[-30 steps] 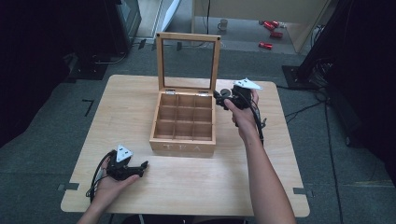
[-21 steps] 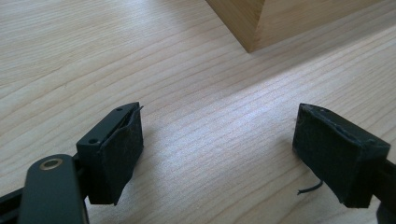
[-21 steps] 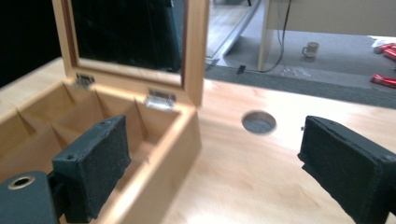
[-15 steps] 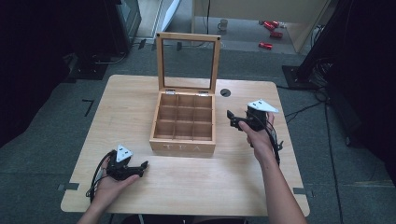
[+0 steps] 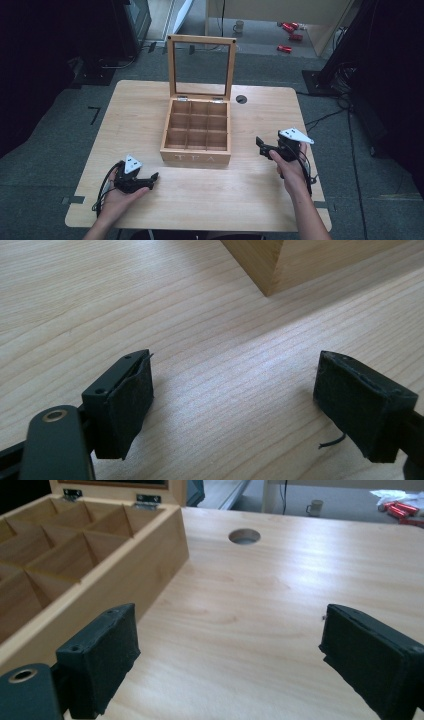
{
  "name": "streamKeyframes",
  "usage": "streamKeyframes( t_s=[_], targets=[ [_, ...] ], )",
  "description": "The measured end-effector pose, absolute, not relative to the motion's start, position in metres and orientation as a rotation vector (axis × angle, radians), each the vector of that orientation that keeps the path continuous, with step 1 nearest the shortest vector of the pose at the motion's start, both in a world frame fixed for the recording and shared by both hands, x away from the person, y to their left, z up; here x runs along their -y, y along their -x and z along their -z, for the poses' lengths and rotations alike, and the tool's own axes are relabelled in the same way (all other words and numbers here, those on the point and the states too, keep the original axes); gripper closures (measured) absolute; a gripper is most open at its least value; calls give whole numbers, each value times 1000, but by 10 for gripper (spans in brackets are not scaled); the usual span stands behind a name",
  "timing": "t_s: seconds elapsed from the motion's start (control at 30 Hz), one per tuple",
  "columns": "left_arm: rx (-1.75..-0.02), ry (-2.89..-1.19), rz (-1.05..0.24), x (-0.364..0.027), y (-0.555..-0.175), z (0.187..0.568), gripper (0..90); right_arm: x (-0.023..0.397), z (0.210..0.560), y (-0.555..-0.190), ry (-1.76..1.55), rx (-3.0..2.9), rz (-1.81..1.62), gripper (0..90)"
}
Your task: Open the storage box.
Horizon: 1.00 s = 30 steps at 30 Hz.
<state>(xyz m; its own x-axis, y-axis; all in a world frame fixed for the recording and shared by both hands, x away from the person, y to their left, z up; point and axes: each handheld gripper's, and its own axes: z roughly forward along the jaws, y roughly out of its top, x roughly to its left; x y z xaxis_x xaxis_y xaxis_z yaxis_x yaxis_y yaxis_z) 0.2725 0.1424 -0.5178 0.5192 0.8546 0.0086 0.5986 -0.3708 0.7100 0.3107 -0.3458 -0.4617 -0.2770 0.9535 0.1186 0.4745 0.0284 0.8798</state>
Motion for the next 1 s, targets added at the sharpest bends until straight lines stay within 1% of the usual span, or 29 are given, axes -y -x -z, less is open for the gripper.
streamKeyframes(
  t_s=[0.4,0.77,1.0],
  targets=[
    [-1182,-2101,-503,-142,-273,518,167,371,483,-267,-1508,-1808,-1131,81],
    [-1184,-2100,-504,-142,-273,518,167,384,509,-228,-1584,-1849,-1066,82],
    [-1184,-2100,-504,-142,-273,518,167,388,519,-208,-1627,-1885,-972,82]
  ],
)
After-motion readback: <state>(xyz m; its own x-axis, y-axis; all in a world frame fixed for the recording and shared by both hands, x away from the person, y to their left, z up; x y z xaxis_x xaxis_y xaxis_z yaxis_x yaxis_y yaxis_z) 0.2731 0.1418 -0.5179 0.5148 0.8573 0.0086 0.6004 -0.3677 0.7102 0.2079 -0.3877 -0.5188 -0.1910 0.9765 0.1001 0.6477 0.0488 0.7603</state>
